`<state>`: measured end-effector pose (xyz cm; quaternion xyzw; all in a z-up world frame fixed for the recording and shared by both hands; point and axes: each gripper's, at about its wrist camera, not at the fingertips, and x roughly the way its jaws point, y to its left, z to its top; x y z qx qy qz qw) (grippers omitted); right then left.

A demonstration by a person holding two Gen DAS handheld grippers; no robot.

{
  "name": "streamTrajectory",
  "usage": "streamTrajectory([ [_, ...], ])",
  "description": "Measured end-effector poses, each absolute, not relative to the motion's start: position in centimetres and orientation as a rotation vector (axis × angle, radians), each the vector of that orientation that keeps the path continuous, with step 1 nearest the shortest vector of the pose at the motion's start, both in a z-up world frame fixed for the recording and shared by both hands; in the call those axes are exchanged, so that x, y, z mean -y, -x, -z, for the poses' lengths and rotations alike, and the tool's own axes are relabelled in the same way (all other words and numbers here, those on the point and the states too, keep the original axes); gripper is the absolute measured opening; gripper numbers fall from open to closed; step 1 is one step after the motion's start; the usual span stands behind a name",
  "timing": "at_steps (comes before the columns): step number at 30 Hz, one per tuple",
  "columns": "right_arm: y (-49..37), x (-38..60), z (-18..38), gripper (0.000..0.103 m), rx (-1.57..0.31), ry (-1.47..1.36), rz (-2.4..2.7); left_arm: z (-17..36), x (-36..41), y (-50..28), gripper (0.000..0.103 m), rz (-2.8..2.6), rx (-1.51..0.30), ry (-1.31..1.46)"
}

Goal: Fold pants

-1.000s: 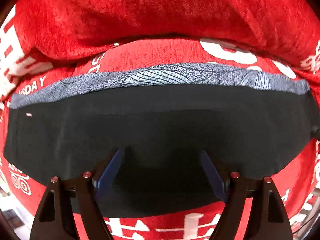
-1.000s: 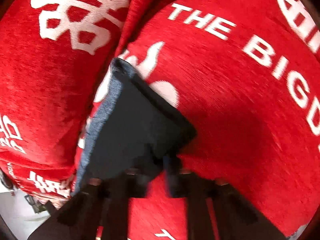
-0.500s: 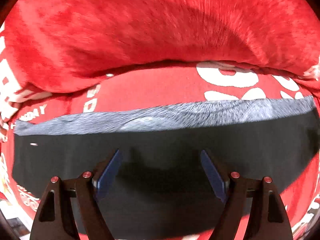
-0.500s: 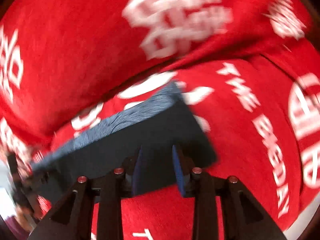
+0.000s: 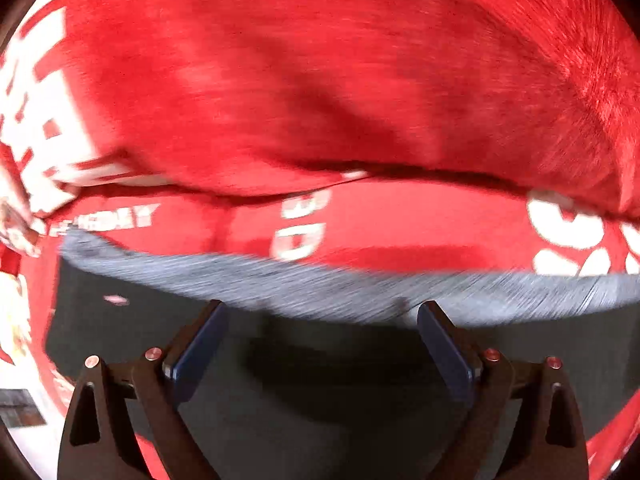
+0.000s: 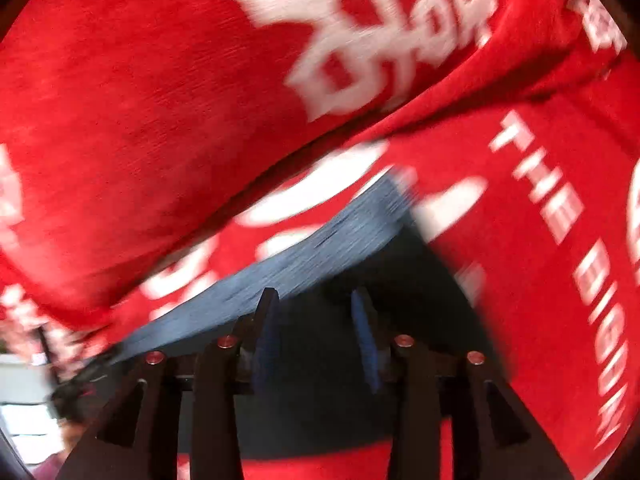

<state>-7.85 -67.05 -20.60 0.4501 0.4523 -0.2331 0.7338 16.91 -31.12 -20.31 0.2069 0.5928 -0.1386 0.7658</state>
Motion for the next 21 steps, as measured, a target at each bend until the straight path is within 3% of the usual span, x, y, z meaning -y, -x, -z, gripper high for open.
streamTrajectory([
  [4, 6.5, 58.5, 19.6, 0.053, -1.038, -1.061, 0.272, 19.6, 23.5, -17.6, 0.096, 0.255, -1.277, -0.482],
  [12, -1.2, 38.5, 25.6, 0.053, -1.134, -1.272, -0.132, 19.9, 10.9, -21.2, 0.096, 0.158, -1.261, -0.472],
  [21, -5.5, 31.7, 30.0, 0.053, -1.034, -1.350, -0.018, 23.9, 2.1, -24.5, 0.103, 0.228, -1.328, -0.354],
])
